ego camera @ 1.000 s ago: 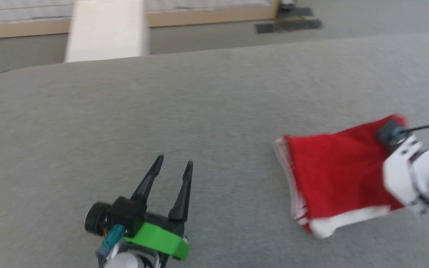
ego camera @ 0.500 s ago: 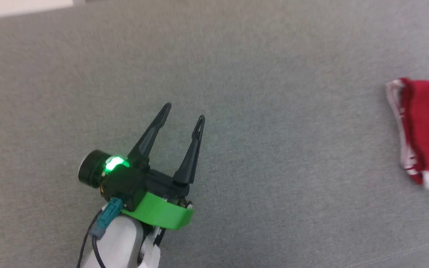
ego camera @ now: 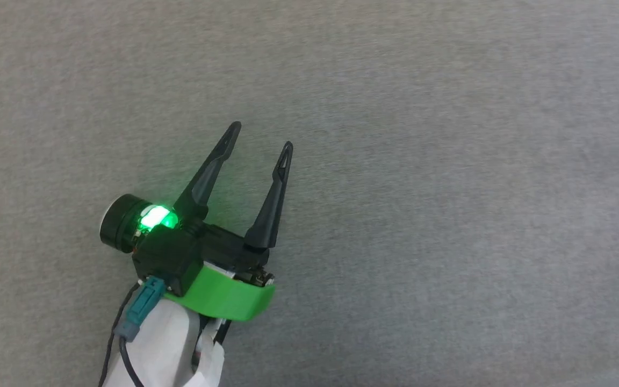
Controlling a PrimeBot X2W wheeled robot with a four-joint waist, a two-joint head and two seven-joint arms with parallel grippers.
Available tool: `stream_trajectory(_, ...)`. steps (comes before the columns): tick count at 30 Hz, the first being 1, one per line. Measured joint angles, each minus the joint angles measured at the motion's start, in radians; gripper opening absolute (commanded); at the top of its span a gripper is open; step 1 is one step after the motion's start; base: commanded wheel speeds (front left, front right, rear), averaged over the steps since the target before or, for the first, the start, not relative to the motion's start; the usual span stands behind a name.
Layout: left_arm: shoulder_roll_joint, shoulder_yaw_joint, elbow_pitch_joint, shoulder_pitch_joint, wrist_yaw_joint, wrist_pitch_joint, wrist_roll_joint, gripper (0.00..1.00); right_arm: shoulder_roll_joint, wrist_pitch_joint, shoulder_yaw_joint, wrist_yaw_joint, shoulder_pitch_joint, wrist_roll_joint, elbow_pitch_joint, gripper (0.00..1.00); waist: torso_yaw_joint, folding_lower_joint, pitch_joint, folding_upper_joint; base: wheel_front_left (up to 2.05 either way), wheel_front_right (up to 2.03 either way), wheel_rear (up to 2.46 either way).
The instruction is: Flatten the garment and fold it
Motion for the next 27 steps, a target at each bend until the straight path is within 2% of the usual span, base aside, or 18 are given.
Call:
stream_trajectory(2,-0.002,0.001,0.003,0.000,0.000,0.000,0.000,1.00,0.017,-0.002,-0.015,0.000,-0.008,-0.010,0.016,0.00,0.013,0.0000,0.002,0.0000,0.00,0.00,0.00)
stream_trajectory(3,-0.003,0.001,0.004,0.000,0.000,0.000,0.000,1.00,0.023,-0.003,-0.019,0.000,-0.013,-0.014,0.021,0.46,0.016,-0.0001,0.001,0.0000,0.00,0.00,0.00)
stream_trajectory(4,-0.004,0.002,0.007,0.000,0.000,0.000,-0.001,1.00,0.030,-0.002,-0.027,0.000,-0.018,-0.018,0.028,1.00,0.018,-0.0001,-0.004,0.0000,0.00,0.00,0.00)
stream_trajectory(11,-0.018,0.020,0.020,0.005,0.000,0.000,-0.011,1.00,0.037,-0.011,-0.043,0.000,-0.036,-0.033,0.027,1.00,0.022,-0.0002,-0.065,0.0000,0.00,0.00,0.00)
stream_trajectory(18,-0.059,0.114,0.037,0.063,0.000,0.000,-0.057,1.00,0.061,-0.082,-0.032,0.000,-0.085,0.010,-0.066,1.00,0.022,-0.0002,-0.168,0.0000,0.00,0.00,0.00)
stream_trajectory(23,-0.071,0.184,0.073,0.115,0.015,0.000,-0.057,1.00,0.151,-0.168,-0.031,0.000,-0.102,0.062,-0.156,1.00,0.025,-0.0003,-0.253,0.0000,0.00,0.00,0.00)
stream_trajectory(27,-0.073,0.225,0.096,0.146,0.025,0.000,-0.057,1.00,0.271,-0.245,-0.064,0.000,-0.094,0.095,-0.212,1.00,0.031,-0.0003,-0.322,-0.0001,0.00,0.00,0.00)
